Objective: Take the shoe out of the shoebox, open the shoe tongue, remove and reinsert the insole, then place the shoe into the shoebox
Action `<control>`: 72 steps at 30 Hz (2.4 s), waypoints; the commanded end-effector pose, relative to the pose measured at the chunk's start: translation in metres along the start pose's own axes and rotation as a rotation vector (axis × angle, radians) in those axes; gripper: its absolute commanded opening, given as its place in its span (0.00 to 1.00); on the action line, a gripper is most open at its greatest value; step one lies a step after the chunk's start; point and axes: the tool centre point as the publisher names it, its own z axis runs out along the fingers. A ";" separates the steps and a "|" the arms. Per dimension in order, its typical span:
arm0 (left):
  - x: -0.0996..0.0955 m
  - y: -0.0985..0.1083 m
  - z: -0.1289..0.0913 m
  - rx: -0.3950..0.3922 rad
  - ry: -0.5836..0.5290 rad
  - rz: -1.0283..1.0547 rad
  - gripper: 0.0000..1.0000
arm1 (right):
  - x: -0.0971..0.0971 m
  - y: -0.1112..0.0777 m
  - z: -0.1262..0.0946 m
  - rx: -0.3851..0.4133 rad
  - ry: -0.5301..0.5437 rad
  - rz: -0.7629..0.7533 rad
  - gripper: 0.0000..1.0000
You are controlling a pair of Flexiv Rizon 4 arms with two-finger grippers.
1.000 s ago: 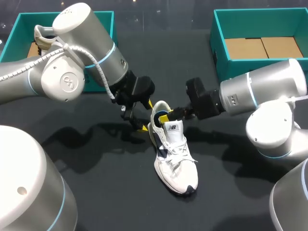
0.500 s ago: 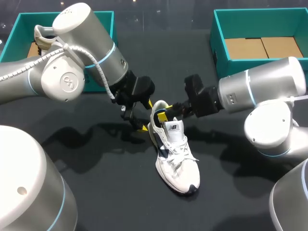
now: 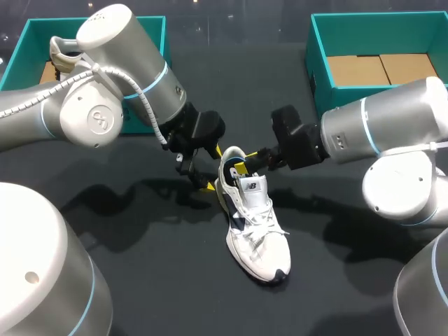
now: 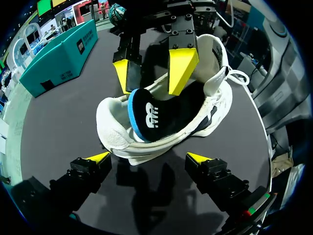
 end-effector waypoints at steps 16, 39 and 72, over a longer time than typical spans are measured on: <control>0.003 0.014 -0.053 -0.031 0.080 0.105 1.00 | -0.017 0.022 -0.030 0.129 0.035 0.017 0.50; -0.009 0.053 -0.134 -0.083 0.148 0.237 1.00 | -0.015 0.043 -0.055 0.436 -0.116 0.181 0.49; -0.025 0.078 -0.200 -0.069 0.185 0.424 1.00 | 0.031 0.038 -0.039 0.441 -0.413 0.367 0.00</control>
